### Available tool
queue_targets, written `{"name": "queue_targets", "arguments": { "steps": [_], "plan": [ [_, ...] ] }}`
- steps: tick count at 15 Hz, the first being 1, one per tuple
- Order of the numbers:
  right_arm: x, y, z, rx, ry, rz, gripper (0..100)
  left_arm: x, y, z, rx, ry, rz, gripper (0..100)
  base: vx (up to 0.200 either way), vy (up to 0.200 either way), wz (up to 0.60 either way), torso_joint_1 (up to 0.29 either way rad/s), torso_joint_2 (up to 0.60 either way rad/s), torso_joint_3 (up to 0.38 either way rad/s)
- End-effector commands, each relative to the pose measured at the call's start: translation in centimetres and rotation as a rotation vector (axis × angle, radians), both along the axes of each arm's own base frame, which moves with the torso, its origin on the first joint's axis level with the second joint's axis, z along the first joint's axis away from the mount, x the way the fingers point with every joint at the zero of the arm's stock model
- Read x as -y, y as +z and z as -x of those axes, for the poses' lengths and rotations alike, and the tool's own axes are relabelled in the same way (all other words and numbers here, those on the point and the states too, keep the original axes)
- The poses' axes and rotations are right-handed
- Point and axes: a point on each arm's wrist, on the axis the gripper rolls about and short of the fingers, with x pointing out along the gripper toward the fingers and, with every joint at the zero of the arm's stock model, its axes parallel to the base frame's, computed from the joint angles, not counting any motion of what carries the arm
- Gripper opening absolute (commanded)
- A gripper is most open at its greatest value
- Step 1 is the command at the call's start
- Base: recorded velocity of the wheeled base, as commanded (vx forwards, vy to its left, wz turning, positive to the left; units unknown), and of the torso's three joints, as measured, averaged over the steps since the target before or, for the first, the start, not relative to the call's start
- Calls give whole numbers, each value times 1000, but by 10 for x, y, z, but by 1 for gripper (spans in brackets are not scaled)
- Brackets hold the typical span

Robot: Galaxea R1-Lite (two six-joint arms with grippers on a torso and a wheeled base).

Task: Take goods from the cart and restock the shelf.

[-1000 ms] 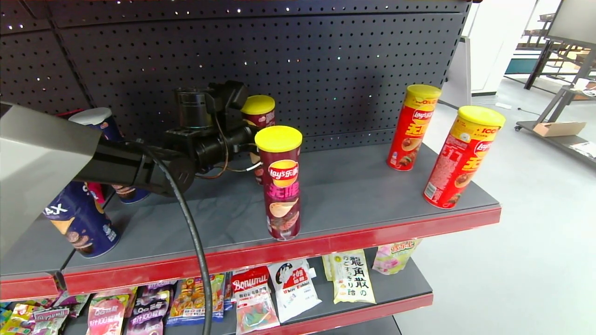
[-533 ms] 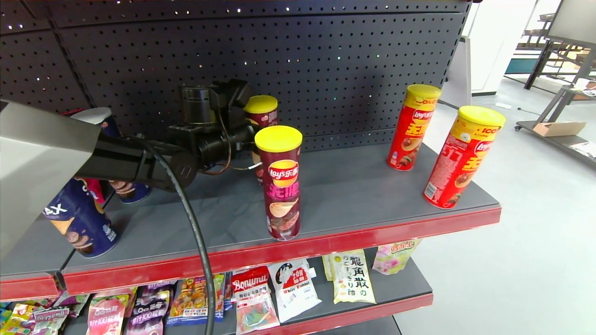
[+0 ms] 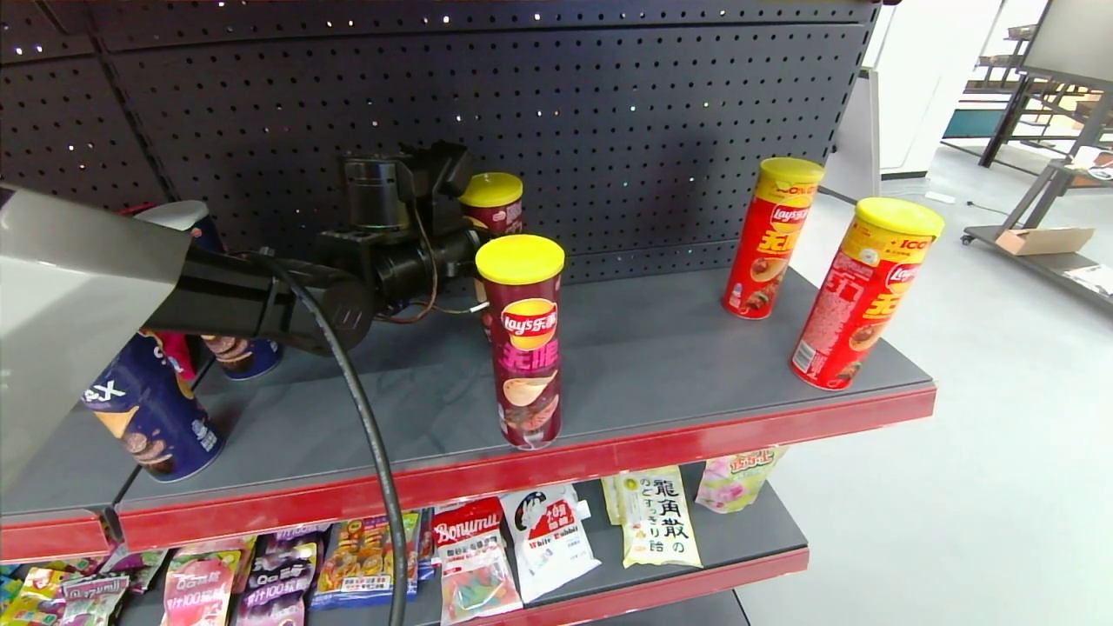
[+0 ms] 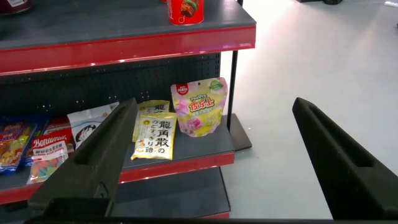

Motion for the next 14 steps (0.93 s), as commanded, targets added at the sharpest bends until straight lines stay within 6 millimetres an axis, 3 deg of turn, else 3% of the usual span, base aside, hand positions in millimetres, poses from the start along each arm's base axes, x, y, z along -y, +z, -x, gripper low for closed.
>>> {"name": "queue_targets", "arguments": {
  "steps": [1,14],
  "plan": [
    [0,0,0,-1,0,0,100,2,-1,0,0,-5,0,0,0,0,0,0,0,0],
    [0,0,0,-1,0,0,100,6,-8,0,-23,16,2,0,0,0,0,0,0,0]
  ]
}}
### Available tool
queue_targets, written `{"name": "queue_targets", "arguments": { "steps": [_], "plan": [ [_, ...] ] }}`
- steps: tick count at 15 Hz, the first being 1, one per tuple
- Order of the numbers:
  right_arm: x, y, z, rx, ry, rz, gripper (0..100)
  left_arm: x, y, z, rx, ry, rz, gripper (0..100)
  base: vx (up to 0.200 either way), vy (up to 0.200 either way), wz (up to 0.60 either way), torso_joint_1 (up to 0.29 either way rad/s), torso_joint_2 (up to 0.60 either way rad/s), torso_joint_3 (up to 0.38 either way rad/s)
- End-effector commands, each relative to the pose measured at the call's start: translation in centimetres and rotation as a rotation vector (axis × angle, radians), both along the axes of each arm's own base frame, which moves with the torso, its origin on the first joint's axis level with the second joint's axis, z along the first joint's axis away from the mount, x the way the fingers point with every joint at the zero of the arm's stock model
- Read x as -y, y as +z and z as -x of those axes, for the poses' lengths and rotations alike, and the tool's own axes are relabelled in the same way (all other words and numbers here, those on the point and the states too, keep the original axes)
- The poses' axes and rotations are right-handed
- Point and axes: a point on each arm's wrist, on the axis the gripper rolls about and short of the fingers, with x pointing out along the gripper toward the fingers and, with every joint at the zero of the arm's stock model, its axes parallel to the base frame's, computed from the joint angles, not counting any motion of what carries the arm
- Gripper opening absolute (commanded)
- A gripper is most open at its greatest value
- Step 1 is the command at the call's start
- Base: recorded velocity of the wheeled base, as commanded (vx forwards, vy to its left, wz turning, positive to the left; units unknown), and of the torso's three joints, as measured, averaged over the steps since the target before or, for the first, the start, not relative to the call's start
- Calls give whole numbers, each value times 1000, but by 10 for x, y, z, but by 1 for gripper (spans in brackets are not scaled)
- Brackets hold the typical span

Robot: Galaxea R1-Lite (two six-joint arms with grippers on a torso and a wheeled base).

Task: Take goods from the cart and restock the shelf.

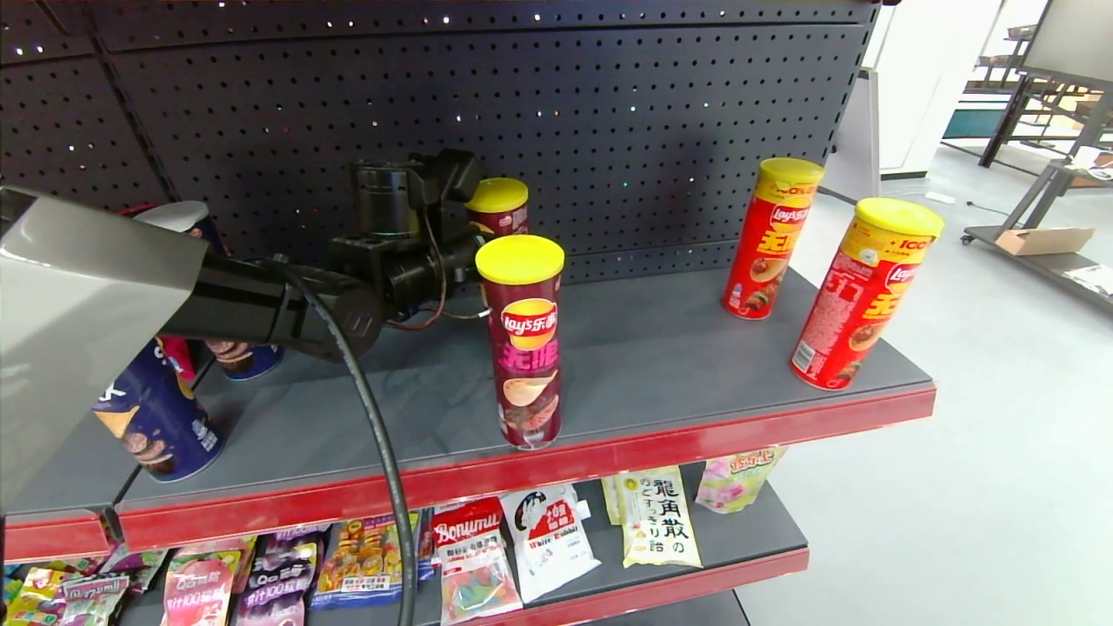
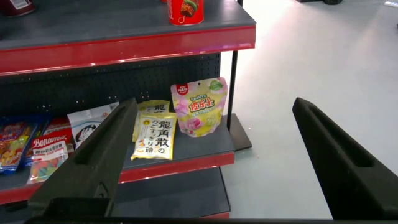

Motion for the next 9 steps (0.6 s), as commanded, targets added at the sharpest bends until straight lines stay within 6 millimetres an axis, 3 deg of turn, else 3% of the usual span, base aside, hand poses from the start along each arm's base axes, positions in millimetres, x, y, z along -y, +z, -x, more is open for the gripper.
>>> {"name": "queue_targets", "arguments": {
  "steps": [1,9],
  "plan": [
    [0,0,0,-1,0,0,100,0,0,0,-3,1,-6,0,0,0,0,0,0,0],
    [0,0,0,-1,0,0,100,-1,0,1,-11,10,-22,0,0,0,0,0,0,0]
  ]
}}
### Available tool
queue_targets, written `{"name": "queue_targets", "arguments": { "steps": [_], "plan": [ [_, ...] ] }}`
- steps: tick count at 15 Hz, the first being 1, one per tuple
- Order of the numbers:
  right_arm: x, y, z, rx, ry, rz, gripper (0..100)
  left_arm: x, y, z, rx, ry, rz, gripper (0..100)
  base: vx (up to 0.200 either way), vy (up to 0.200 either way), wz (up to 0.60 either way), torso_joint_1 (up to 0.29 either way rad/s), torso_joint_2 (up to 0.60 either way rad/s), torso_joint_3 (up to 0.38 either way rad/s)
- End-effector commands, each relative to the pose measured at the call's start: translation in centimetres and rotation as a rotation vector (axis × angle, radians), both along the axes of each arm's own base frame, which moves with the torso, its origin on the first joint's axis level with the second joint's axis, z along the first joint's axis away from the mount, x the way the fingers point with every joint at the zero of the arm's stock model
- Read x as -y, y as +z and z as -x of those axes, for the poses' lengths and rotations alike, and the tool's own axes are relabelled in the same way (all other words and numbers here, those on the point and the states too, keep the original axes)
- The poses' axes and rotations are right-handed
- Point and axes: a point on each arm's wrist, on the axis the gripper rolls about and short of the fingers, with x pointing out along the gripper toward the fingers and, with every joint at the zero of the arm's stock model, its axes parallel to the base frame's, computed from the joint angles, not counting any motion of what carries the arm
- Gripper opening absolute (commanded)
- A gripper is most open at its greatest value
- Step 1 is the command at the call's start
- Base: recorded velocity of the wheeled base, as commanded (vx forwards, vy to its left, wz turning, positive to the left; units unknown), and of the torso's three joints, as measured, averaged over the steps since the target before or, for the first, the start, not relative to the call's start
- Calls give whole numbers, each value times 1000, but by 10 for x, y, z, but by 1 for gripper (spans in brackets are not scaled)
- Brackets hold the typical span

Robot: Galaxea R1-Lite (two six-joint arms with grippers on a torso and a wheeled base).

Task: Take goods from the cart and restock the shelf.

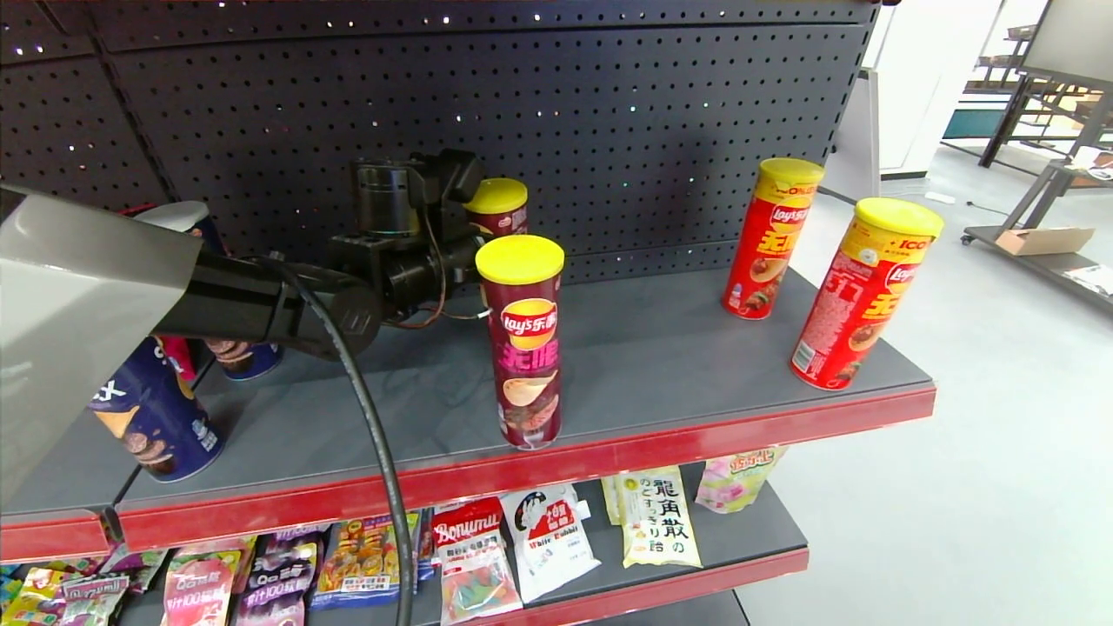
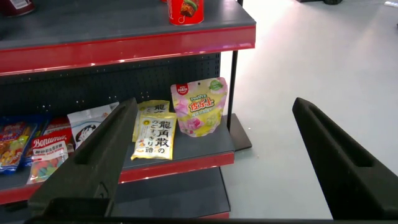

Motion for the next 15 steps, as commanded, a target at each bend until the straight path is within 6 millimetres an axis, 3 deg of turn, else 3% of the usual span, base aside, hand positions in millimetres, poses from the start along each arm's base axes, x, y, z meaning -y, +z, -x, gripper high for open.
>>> {"name": "queue_targets", "arguments": {
  "steps": [1,8,15],
  "plan": [
    [0,0,0,-1,0,0,100,0,-1,0,-3,1,0,100,0,0,0,0,0,0],
    [0,0,0,-1,0,0,100,-4,5,8,-31,3,-10,100,0,0,0,0,0,0],
    [0,0,0,-1,0,0,100,-33,6,53,-103,21,-43,100,0,0,0,0,0,0]
  ]
}}
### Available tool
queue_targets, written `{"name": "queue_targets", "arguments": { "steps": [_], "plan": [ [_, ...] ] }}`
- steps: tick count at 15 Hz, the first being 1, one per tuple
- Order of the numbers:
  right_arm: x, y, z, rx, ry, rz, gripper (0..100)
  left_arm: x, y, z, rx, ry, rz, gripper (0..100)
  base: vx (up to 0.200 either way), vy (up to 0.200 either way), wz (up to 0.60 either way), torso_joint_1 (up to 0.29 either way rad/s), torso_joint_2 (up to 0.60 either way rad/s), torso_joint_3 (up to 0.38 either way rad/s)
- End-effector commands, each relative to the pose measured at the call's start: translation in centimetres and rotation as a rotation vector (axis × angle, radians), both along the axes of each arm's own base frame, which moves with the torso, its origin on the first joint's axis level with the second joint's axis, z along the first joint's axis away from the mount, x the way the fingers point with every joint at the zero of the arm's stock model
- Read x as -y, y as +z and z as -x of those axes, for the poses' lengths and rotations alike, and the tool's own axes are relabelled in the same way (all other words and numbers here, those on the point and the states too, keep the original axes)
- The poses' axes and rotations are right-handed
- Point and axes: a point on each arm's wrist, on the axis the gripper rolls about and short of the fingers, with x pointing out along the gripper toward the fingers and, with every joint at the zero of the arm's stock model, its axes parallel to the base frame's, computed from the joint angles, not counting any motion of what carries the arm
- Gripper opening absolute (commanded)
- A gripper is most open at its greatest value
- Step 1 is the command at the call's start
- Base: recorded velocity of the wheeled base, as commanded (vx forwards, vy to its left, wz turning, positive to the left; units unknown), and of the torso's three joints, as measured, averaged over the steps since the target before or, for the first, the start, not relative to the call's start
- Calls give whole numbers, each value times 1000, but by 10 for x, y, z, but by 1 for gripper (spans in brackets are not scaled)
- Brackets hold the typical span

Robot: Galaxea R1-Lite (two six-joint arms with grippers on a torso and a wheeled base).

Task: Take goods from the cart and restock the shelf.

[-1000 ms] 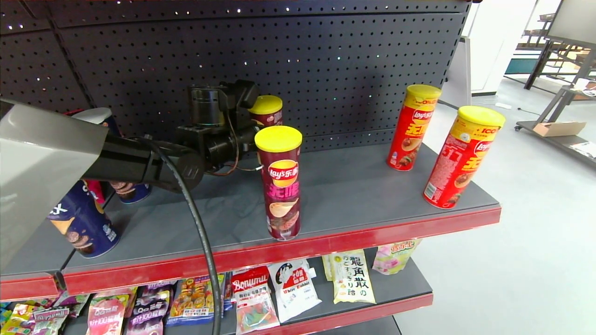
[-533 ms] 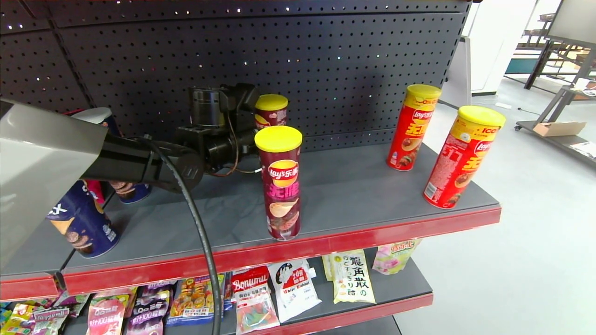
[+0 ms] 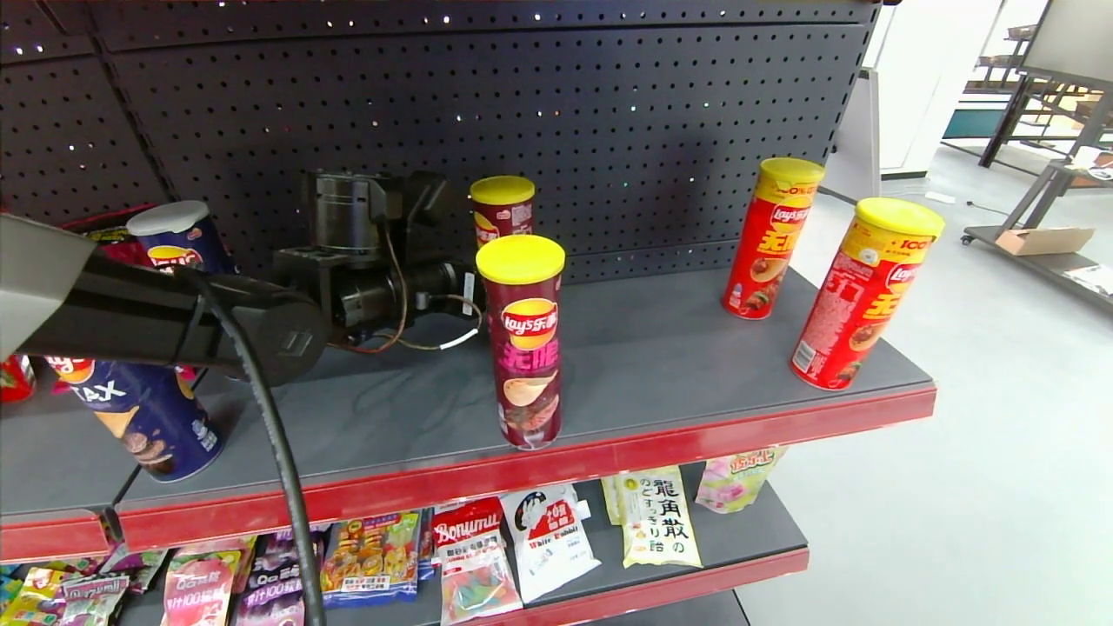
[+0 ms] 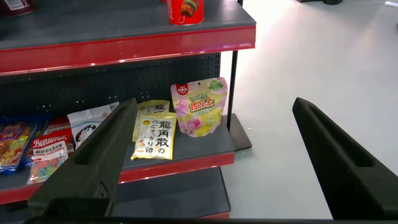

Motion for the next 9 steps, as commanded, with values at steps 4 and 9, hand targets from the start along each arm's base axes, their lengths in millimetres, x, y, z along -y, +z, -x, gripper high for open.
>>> {"name": "queue_targets", "arguments": {
  "steps": [4,9],
  "plan": [
    [0,0,0,-1,0,0,100,-25,3,40,-33,24,-15,100,0,0,0,0,0,0],
    [0,0,0,-1,0,0,100,-55,25,87,-1,120,-21,100,0,0,0,0,0,0]
  ]
}}
